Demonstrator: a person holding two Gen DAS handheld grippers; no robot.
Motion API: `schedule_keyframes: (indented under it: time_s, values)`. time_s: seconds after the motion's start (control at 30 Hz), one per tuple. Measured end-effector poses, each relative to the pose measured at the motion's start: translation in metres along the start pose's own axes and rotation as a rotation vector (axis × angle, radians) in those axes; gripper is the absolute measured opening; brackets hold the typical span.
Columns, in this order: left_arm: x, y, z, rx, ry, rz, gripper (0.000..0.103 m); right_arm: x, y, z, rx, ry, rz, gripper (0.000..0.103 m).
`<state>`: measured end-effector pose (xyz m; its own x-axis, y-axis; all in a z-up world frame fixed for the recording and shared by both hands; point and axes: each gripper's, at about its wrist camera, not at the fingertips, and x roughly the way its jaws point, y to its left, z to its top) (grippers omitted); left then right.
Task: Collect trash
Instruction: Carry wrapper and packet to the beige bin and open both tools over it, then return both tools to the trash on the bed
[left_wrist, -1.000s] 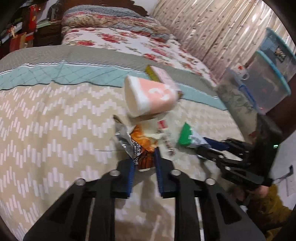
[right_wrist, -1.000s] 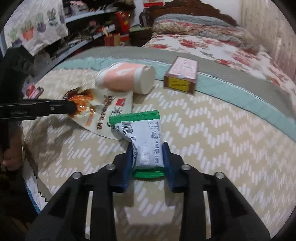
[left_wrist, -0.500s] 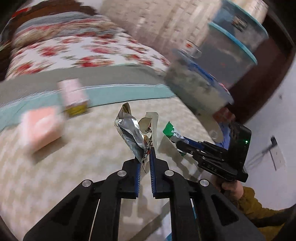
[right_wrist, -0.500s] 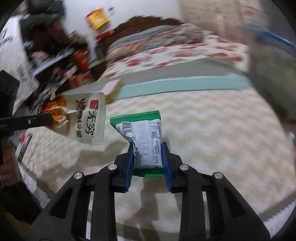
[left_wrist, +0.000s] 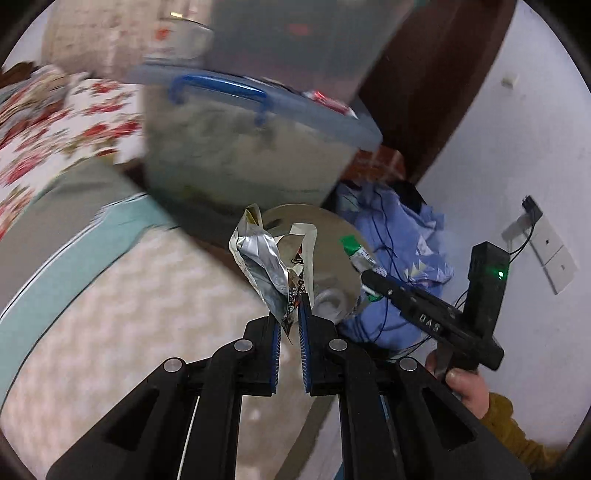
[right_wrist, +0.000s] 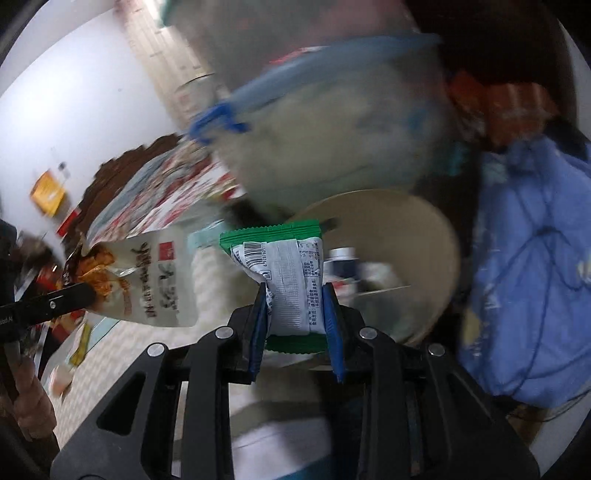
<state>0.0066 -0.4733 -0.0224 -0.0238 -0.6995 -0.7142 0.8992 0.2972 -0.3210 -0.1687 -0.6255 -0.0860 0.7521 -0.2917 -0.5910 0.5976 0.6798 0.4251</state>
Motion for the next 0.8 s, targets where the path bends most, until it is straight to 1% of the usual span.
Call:
schedule_keyframes:
  time_s: [0.03, 0.1, 0.13, 0.17, 0.2, 0.23, 0.27, 0.3, 0.33, 0.4, 0.43, 0.5, 0.57, 0.63, 0.73, 0.8]
  values:
    - [0.021, -0.009, 0.009, 0.017, 0.021, -0.005, 0.009, 0.002, -0.010, 0.003, 0.010, 0.000, -0.016, 0.033]
    - [0.051, -0.023, 0.019, 0.047, 0.052, 0.006, 0.009, 0.008, -0.023, 0.005, 0.018, -0.001, -0.044, 0.034]
    - [0.065, -0.028, 0.022, 0.064, 0.067, 0.017, 0.009, 0.013, -0.028, 0.007, 0.024, 0.002, -0.054, 0.037]
    - [0.077, -0.032, 0.023, 0.078, 0.078, 0.029, 0.010, 0.015, -0.031, 0.007, 0.027, 0.006, -0.058, 0.049]
    - [0.087, -0.035, 0.024, 0.088, 0.087, 0.044, 0.019, 0.018, -0.036, 0.009, 0.030, 0.008, -0.063, 0.071]
    - [0.103, -0.039, 0.025, 0.099, 0.110, 0.080, 0.045, 0.018, -0.039, 0.010, 0.032, 0.000, -0.073, 0.079]
    - [0.110, -0.038, 0.025, 0.102, 0.112, 0.104, 0.052, 0.017, -0.040, 0.012, 0.033, -0.026, -0.088, 0.082]
    - [0.112, -0.038, 0.024, 0.103, 0.106, 0.115, 0.050, 0.017, -0.039, 0.012, 0.028, -0.038, -0.094, 0.082]
    - [0.113, -0.037, 0.023, 0.103, 0.106, 0.113, 0.050, 0.014, -0.037, 0.012, 0.021, -0.059, -0.098, 0.082]
    - [0.103, -0.033, 0.019, 0.093, 0.090, 0.100, 0.051, 0.007, -0.032, 0.009, 0.020, -0.088, -0.094, 0.082]
    - [0.100, -0.033, 0.019, 0.095, 0.081, 0.106, 0.052, 0.002, -0.029, 0.005, 0.018, -0.104, -0.087, 0.082]
    - [0.081, -0.028, 0.015, 0.094, 0.052, 0.122, 0.053, 0.000, -0.024, 0.001, 0.018, -0.107, -0.078, 0.082]
    - [0.060, -0.022, 0.011, 0.077, 0.023, 0.121, 0.053, -0.004, -0.019, -0.003, 0.027, -0.114, -0.053, 0.082]
    - [0.034, -0.011, 0.001, 0.048, -0.006, 0.126, 0.054, -0.011, -0.007, -0.007, 0.034, -0.115, -0.015, 0.082]
    - [-0.008, 0.013, -0.020, -0.011, -0.034, 0.156, 0.055, -0.019, 0.018, -0.016, 0.018, -0.105, 0.056, 0.082]
    - [-0.036, 0.031, -0.040, -0.056, -0.050, 0.187, 0.055, -0.018, 0.040, -0.025, 0.011, -0.072, 0.132, 0.082]
